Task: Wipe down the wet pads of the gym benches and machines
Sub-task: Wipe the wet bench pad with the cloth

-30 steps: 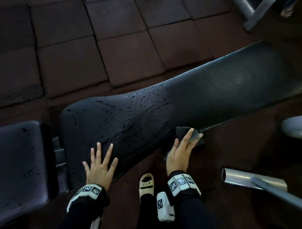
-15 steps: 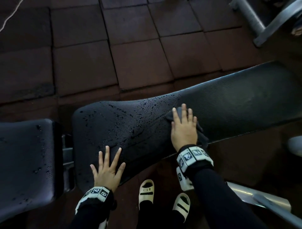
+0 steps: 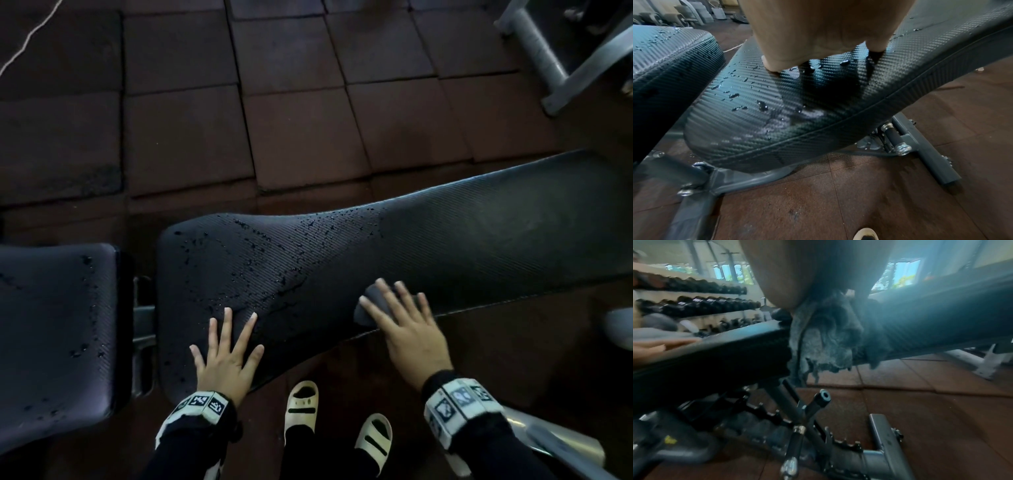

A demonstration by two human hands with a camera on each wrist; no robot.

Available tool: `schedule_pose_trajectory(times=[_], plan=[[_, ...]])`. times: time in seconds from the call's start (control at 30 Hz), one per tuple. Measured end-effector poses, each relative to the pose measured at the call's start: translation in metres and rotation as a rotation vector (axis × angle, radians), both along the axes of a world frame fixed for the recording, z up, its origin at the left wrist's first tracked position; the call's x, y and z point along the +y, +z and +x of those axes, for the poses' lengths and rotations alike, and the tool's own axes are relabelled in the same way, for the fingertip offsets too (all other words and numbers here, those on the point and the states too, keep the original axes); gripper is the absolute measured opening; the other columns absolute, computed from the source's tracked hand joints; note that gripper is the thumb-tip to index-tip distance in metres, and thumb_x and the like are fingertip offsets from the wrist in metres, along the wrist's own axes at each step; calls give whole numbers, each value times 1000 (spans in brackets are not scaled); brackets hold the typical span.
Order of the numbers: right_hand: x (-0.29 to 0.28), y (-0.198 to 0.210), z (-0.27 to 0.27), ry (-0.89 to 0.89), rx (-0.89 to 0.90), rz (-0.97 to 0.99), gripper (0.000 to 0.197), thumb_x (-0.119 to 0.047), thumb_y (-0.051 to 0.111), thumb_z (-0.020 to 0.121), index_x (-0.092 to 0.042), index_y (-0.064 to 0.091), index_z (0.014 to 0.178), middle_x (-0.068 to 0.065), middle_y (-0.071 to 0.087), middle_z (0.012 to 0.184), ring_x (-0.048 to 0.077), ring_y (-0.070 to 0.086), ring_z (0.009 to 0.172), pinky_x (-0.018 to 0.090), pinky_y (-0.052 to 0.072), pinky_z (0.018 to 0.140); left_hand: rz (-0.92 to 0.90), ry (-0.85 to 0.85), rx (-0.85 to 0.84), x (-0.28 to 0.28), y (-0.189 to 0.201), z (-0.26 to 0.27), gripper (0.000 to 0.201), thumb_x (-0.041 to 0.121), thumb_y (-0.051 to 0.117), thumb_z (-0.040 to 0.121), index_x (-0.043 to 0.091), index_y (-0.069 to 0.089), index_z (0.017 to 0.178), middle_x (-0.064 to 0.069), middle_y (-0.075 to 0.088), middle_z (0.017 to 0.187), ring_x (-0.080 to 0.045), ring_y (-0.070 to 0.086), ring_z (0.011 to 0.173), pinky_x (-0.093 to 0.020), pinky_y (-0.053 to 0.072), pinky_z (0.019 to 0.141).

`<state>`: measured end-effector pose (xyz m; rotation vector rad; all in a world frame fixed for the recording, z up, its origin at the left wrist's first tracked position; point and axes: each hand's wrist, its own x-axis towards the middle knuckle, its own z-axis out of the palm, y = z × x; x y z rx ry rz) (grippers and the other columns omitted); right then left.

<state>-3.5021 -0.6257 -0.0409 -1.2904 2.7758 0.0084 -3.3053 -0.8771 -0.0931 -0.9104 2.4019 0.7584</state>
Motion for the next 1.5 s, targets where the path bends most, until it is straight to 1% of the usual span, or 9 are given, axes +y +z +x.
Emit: schedule_pose_trajectory(times=[0.23,0.43,0.6,0.8,0.93,1.1,1.27,1.37,1.5], plan=[[-57,1,-42,-249,-83,-61,59,-12,62,85,-26,42,139,13,30,150,39,33,135,52,25,107,-3,6,-9,0,0,-1,72,78,-5,68,58,-14,136,25,-37,144,-4,-37,133,-55,-12,113],[-108,-14,-9,48,-108,27,62,-16,65,66,-29,58,126,11,45,142,37,49,123,54,36,99,1,25,30,1,-1,0,56,78,-2,70,74,-25,121,26,-35,146,-2,-38,132,-56,-12,112],[-55,-16,31,259,-122,54,62,-21,39,76,-35,44,136,2,30,152,25,33,136,41,21,112,-16,11,13,0,-2,1,65,84,-10,66,69,-20,128,25,-38,145,-1,-41,130,-55,-14,112],[-14,5,-13,-46,-34,-40,60,-13,45,83,-31,38,140,6,25,153,32,28,137,42,22,112,-14,32,55,2,-2,1,66,88,-21,60,71,-23,125,27,-36,145,0,-39,131,-54,-16,111],[-66,1,-32,-176,-76,-32,69,-6,73,71,-26,51,133,11,40,146,42,40,129,53,33,101,-14,56,56,3,-3,0,74,83,-5,70,58,-4,140,25,-28,149,-2,-33,135,-55,-14,112],[-125,-3,-2,26,-164,85,61,-19,59,65,-27,59,125,10,47,141,38,49,124,55,38,97,-17,103,111,5,1,-1,67,76,8,76,58,5,140,24,-19,153,-2,-24,140,-55,-10,113],[-99,-7,32,197,-206,112,60,-23,41,74,-32,48,133,3,38,147,27,42,132,43,30,107,-23,142,101,-2,4,-3,61,74,5,78,62,2,138,24,-24,151,-3,-23,140,-57,-7,114],[-69,-2,25,162,-200,111,65,-19,36,73,-32,43,136,1,37,148,24,42,132,38,27,112,-5,244,7,-17,5,-4,62,74,22,86,59,-4,140,17,-26,153,-12,-23,143,-60,-3,113],[-41,4,-7,-15,-190,40,66,-9,62,78,-27,42,138,5,32,150,30,36,134,41,26,111,83,295,-94,-29,6,-3,68,70,28,88,57,-16,138,20,-39,143,-21,-25,142,-64,-1,111]])
